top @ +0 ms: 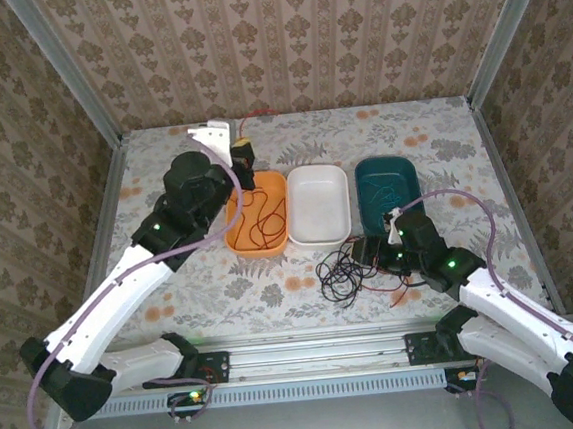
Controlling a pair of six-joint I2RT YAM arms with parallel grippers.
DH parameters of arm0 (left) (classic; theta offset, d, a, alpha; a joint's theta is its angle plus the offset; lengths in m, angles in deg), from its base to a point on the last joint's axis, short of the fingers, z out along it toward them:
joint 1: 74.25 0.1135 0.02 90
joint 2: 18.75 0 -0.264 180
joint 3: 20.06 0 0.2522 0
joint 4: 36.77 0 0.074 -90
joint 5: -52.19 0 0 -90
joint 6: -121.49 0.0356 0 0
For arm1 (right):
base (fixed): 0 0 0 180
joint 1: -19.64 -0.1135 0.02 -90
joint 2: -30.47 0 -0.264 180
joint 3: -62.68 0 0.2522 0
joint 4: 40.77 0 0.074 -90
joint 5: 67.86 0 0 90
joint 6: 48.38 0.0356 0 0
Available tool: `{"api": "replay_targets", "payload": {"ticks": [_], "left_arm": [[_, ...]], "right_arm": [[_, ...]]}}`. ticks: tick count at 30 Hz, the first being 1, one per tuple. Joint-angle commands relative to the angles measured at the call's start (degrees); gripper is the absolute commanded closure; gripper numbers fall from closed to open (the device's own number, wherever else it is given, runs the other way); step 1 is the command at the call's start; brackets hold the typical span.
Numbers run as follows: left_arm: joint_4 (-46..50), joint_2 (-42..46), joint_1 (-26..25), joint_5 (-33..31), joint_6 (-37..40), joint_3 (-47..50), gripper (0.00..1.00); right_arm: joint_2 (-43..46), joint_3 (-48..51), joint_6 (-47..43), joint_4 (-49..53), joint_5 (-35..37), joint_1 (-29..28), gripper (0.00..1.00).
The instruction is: Untangle the cables
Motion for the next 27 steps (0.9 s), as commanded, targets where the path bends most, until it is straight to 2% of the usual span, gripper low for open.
{"api": "replay_targets", "payload": {"ticks": [1, 6, 9, 18, 23, 27], "left_arm": [[-1.91, -3.59, 3.52, -0.95, -3.76, 4.69, 1.00], [-8.56, -10.96, 4.98, 6.55, -9.71, 11.09, 1.00], [-11.54, -15.15, 5.11, 8.78, -13.13, 13.82, 1.00], [-9.88, -22.17, 5.45, 5.89, -19.31, 14.17, 1.00], [-4.07, -25.21, 5.76, 0.61, -23.31, 11.47, 1.00], [-0.46, -28.15, 6.20, -0.56, -25.36, 9.07, 0.99]], "right_arm": [[0.43, -0.68, -0.57, 1.63, 0.13, -0.27, 0.40], [-0.40, -2.14, -1.66, 3.87, 0.43, -0.27, 0.40], [-1.35, -3.46, -2.61, 5.57, 0.06, -0.28, 0.40], [-3.01, -4.84, -3.99, 7.99, -0.54, -0.27, 0.41], [-2.98, -4.66, -3.91, 7.99, -0.39, -0.27, 0.40], [-2.53, -4.49, -3.90, 8.89, 0.16, -0.27, 0.41]]}}
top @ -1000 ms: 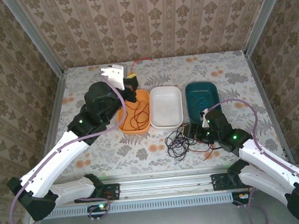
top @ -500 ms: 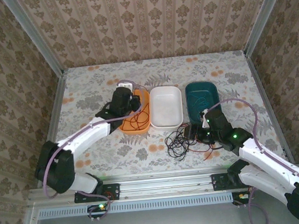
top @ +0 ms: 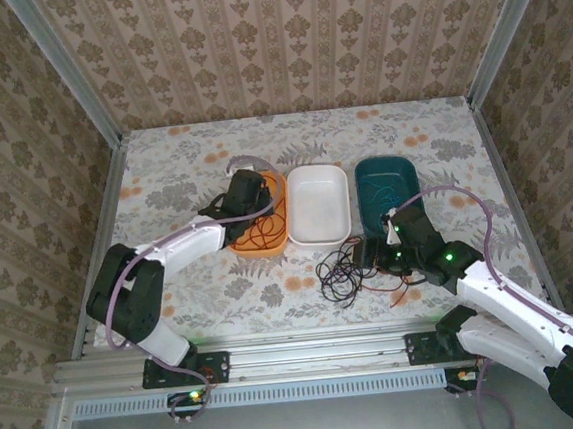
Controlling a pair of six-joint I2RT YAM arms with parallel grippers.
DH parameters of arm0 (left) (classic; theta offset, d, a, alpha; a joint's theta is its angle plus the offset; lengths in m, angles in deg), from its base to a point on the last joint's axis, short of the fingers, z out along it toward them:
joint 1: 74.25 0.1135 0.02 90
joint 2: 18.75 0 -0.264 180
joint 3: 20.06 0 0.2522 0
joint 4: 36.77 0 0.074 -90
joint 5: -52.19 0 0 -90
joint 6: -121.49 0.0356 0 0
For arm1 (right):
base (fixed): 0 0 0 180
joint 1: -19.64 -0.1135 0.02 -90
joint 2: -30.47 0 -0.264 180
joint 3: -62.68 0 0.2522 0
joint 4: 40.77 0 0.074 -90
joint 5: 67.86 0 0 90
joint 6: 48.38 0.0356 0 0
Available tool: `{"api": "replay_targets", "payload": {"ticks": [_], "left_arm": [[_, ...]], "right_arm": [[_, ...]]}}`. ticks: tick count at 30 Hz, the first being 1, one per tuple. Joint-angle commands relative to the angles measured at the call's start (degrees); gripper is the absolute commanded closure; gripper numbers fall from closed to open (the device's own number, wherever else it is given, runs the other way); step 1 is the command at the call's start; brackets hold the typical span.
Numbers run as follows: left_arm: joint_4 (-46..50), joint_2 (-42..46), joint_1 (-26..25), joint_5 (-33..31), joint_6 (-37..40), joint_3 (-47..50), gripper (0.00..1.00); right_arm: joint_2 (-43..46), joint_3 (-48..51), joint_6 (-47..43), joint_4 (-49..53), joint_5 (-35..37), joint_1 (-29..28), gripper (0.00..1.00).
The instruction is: Untangle the cables
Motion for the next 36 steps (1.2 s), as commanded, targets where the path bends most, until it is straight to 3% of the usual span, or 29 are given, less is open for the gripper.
{"api": "replay_targets", "payload": {"ticks": [1, 6, 9, 12, 18, 22, 28, 31, 33, 36], "left_arm": [[4.63, -2.12, 0.76, -2.82, -4.23, -3.03, 0.95], [4.76, -1.78, 0.52, -1.43, -3.12, -6.38, 0.49], [5.05, 1.21, -0.46, -0.93, -0.76, -8.34, 0.34], [4.36, 5.11, -2.86, -2.39, 2.41, -8.55, 0.27], [5.33, 9.79, -10.11, -6.44, 6.30, -5.93, 0.24], [6.26, 11.02, -15.01, -8.79, 5.57, -3.23, 0.24], [5.45, 11.14, -17.94, -9.08, 0.88, 0.23, 0.25], [5.16, 11.24, -18.21, -8.73, 0.67, 0.08, 0.25], [5.20, 11.49, -18.15, -8.99, 1.19, -0.24, 0.25], [5.23, 12.22, -18.20, -9.43, 1.79, -0.26, 0.25]], "right_arm": [[0.53, -0.88, -0.97, 2.57, 0.61, -0.27, 0.40], [1.73, -0.31, 0.01, 5.02, 3.56, -0.27, 0.39], [2.10, 0.11, 2.49, 9.23, 8.28, 0.26, 0.38], [2.64, 1.90, 6.33, 12.60, 11.48, 2.13, 0.38], [5.79, 6.34, 10.61, 16.03, 11.50, 8.75, 0.37], [6.23, 6.41, 11.28, 20.11, 14.27, 9.74, 0.38], [-0.09, 5.58, 9.13, 19.23, 13.74, 9.92, 0.41], [-6.09, 3.74, 7.23, 18.30, 12.95, 9.90, 0.48], [-9.80, 3.05, 6.20, 16.96, 11.90, 9.92, 0.62], [-11.83, 2.68, 5.84, 15.85, 11.36, 9.92, 0.97]]}}
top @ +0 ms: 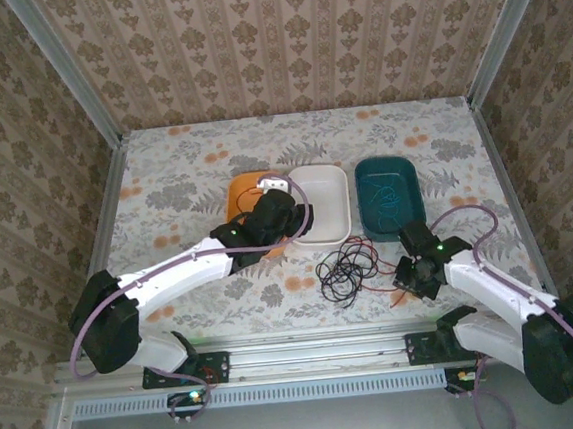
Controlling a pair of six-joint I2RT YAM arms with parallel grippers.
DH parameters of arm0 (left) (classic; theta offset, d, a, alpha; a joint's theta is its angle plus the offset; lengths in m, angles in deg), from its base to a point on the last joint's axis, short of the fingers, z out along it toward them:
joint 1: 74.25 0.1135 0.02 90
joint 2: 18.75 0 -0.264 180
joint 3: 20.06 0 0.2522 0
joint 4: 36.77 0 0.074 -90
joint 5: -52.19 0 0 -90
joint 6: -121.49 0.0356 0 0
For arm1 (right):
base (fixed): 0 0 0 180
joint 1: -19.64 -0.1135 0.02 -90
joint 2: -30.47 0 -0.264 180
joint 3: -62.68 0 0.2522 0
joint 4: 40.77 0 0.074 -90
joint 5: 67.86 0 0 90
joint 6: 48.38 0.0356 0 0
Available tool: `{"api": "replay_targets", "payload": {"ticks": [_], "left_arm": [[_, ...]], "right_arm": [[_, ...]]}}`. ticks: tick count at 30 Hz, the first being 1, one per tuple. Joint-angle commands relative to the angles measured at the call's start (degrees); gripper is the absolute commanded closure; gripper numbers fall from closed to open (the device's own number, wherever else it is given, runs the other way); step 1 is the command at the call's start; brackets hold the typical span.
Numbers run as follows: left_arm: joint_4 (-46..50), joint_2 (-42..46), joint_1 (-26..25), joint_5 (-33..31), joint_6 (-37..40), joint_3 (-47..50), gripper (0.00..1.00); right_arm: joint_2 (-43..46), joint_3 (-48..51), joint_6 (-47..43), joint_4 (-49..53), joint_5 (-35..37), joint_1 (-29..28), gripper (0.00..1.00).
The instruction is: Untangle the cables
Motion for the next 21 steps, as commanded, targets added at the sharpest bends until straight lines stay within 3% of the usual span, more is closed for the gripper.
{"api": "replay_targets", "payload": {"ticks": [1, 11, 16, 21], "left_arm": [[-0.50, 1.93, -0.17, -1.52, -0.50, -0.23, 0.25], [-5.14, 3.42, -0.26, 1.65, 0.82, 2.33, 0.25], [-9.96, 4.08, -0.32, 4.58, 2.45, 3.66, 0.25], [-13.80, 4.64, -0.35, 8.97, 4.28, 4.76, 0.25]], "right_arm": [[-0.03, -1.65, -0.69, -0.76, -0.03, 0.26, 1.00], [21.76, -14.83, -2.37, 14.89, 22.30, 0.32, 1.00], [28.42, -21.64, -9.94, 7.58, 21.86, 0.30, 1.00], [29.14, -27.68, -15.98, -2.69, 14.43, 0.33, 1.00]]}}
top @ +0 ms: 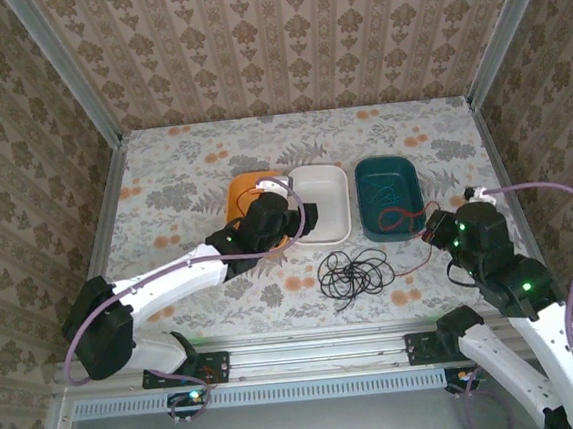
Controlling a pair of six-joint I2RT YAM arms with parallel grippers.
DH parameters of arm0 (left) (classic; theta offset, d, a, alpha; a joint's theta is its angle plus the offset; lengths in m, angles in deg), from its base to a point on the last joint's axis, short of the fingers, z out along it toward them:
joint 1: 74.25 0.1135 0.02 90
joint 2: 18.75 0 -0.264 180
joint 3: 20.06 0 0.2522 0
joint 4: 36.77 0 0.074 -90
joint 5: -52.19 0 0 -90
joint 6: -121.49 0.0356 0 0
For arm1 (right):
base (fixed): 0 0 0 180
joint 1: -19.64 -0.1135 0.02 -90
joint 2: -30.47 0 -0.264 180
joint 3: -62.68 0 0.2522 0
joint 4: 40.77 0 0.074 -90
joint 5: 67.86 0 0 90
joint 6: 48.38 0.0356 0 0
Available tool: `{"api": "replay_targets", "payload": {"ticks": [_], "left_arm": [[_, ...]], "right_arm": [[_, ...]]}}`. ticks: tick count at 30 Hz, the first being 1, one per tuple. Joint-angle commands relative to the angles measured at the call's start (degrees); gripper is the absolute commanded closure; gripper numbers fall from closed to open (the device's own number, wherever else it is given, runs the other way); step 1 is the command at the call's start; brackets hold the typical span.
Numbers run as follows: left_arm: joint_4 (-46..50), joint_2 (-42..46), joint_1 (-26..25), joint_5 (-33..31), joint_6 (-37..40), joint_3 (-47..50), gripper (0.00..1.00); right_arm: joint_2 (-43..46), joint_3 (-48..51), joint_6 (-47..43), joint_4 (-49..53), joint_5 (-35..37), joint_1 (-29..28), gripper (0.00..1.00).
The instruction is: Untangle the cables
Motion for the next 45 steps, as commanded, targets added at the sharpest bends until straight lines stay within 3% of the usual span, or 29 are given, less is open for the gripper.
{"api": "replay_targets", "payload": {"ticks": [1, 6, 10, 13, 17, 21, 27, 36, 40, 45], "left_arm": [[-4.46, 1.87, -0.38, 4.50, 2.92, 0.53, 0.25], [-6.57, 2.49, -0.85, 5.84, 4.44, 1.34, 0.25], [-8.75, 5.22, -0.35, -0.09, 0.12, 4.81, 0.25], [-4.65, 8.66, -0.17, -11.72, -4.89, 7.24, 0.25], [15.81, 15.85, -0.38, -33.07, -20.21, 7.92, 0.25], [34.21, 22.63, -0.41, -42.80, -33.20, 8.15, 0.26], [43.35, 28.31, -0.30, -43.88, -41.31, 10.73, 0.26], [46.49, 27.65, -0.30, -44.20, -43.23, 9.59, 0.26], [46.68, 27.70, -0.25, -44.36, -43.25, 9.20, 0.26], [47.19, 28.03, -0.30, -43.87, -44.15, 9.40, 0.26]], "right_arm": [[-0.22, -3.71, -5.57, -8.42, -4.31, 0.22, 1.00], [-4.70, -7.30, -4.71, -14.82, -14.91, 0.18, 1.00], [-9.42, -8.21, -1.05, -23.76, -23.28, 0.05, 1.00], [-14.46, -8.30, 1.89, -29.39, -27.09, -1.22, 1.00], [-22.38, -10.43, 0.54, -33.58, -26.31, -7.30, 1.00], [-31.04, -15.15, -2.25, -35.07, -26.67, -11.86, 1.00], [-42.04, -21.56, -4.47, -37.49, -28.33, -14.25, 1.00], [-58.34, -31.23, -6.54, -35.43, -31.49, -15.41, 1.00], [-64.10, -33.02, -7.52, -31.14, -28.89, -16.09, 1.00], [-71.04, -37.88, -11.40, -18.49, -18.83, -19.05, 1.00]]}}
